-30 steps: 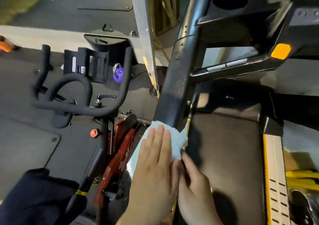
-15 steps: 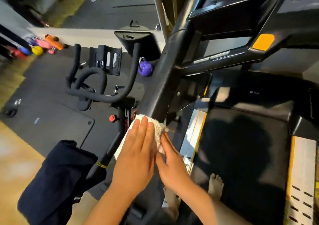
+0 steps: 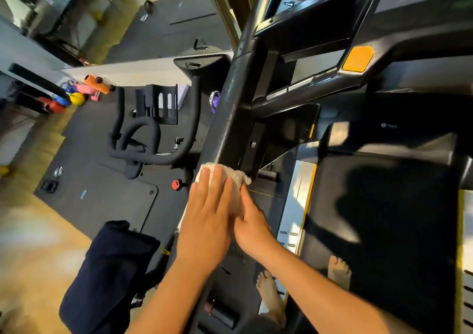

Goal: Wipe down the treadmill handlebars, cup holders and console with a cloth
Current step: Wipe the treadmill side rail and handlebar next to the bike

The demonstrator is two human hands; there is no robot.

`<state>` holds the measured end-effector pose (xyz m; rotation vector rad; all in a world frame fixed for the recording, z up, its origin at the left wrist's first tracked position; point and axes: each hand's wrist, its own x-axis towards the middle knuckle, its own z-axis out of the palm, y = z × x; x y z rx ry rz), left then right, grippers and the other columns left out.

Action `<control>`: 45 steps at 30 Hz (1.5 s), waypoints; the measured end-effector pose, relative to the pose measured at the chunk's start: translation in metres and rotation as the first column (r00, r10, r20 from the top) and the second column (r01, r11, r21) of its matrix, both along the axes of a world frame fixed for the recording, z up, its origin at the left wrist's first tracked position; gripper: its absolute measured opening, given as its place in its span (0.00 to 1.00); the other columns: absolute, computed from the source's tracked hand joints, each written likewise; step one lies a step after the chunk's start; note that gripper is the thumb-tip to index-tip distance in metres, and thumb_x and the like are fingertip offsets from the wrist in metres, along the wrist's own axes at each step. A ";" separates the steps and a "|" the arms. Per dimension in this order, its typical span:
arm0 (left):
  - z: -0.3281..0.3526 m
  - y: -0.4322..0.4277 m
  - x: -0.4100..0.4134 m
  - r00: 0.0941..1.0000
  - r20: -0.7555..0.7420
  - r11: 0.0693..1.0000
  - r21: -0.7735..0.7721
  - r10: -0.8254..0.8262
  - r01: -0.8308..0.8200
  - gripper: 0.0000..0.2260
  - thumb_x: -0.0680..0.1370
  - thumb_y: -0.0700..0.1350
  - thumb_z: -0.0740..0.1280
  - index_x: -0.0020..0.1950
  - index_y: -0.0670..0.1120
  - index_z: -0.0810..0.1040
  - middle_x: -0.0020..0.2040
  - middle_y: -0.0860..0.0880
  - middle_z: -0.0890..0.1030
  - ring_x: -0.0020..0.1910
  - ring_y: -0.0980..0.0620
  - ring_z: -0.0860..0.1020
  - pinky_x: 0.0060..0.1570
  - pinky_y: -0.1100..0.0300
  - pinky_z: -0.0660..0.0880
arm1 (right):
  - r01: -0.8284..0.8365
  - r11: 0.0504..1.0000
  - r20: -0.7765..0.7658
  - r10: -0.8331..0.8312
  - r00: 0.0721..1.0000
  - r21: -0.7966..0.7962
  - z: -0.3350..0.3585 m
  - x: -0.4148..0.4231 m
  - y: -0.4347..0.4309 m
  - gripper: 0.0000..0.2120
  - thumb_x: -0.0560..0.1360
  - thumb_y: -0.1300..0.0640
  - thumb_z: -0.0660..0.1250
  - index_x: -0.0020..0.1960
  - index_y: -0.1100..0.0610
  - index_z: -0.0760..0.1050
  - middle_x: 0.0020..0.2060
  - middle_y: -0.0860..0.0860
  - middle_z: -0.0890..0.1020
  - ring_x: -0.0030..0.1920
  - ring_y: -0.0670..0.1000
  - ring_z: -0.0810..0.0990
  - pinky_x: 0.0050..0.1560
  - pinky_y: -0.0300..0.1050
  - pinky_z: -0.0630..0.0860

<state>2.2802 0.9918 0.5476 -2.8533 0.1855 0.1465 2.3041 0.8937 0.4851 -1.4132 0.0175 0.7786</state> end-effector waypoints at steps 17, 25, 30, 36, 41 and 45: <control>-0.007 -0.007 0.045 0.993 -0.031 0.973 0.198 -0.118 0.122 0.27 0.79 0.48 0.57 0.78 0.45 0.60 0.80 0.42 0.50 0.78 0.42 0.36 0.75 0.36 0.43 | 0.194 0.978 -0.160 -0.181 0.971 0.072 -0.011 0.019 0.007 0.18 0.84 0.51 0.54 0.73 0.43 0.63 0.67 0.49 0.74 0.66 0.50 0.74 0.68 0.51 0.71; -0.046 -0.024 0.071 0.996 -0.083 0.888 0.460 0.028 0.014 0.38 0.79 0.50 0.55 0.71 0.34 0.30 0.72 0.30 0.28 0.72 0.32 0.26 0.68 0.26 0.39 | 0.292 0.938 -0.218 -0.250 0.943 0.186 0.001 0.047 -0.004 0.19 0.84 0.47 0.50 0.75 0.43 0.58 0.66 0.44 0.71 0.64 0.44 0.71 0.61 0.38 0.68; -0.011 -0.012 0.003 0.999 -0.028 0.963 0.269 -0.015 0.022 0.35 0.80 0.52 0.56 0.79 0.43 0.40 0.79 0.41 0.36 0.77 0.41 0.31 0.68 0.27 0.33 | 0.224 0.945 -0.156 -0.191 0.969 0.236 -0.007 0.022 0.003 0.18 0.84 0.50 0.50 0.74 0.43 0.60 0.68 0.41 0.71 0.63 0.36 0.72 0.61 0.29 0.68; -0.012 -0.028 0.049 1.000 0.017 0.943 0.332 -0.004 -0.002 0.32 0.82 0.53 0.50 0.79 0.44 0.35 0.78 0.43 0.31 0.74 0.41 0.26 0.65 0.28 0.27 | 0.266 0.957 -0.020 -0.265 0.964 0.120 -0.006 0.074 -0.003 0.23 0.84 0.44 0.48 0.78 0.44 0.53 0.73 0.46 0.66 0.70 0.44 0.67 0.63 0.32 0.67; -0.019 -0.035 0.058 0.997 0.058 0.945 0.320 0.057 -0.073 0.33 0.83 0.54 0.49 0.78 0.42 0.32 0.77 0.42 0.29 0.74 0.41 0.26 0.67 0.28 0.30 | 0.204 0.968 0.012 -0.208 0.978 0.149 -0.005 0.063 -0.012 0.20 0.83 0.44 0.48 0.75 0.37 0.55 0.64 0.35 0.68 0.63 0.36 0.68 0.55 0.25 0.66; -0.020 -0.034 0.025 0.995 -0.025 0.939 0.332 0.100 -0.086 0.35 0.82 0.54 0.50 0.77 0.42 0.30 0.75 0.41 0.25 0.72 0.40 0.24 0.62 0.29 0.25 | 0.199 0.973 -0.013 -0.199 0.980 0.119 -0.023 0.044 -0.008 0.22 0.82 0.39 0.48 0.76 0.37 0.56 0.73 0.42 0.67 0.70 0.42 0.67 0.70 0.43 0.65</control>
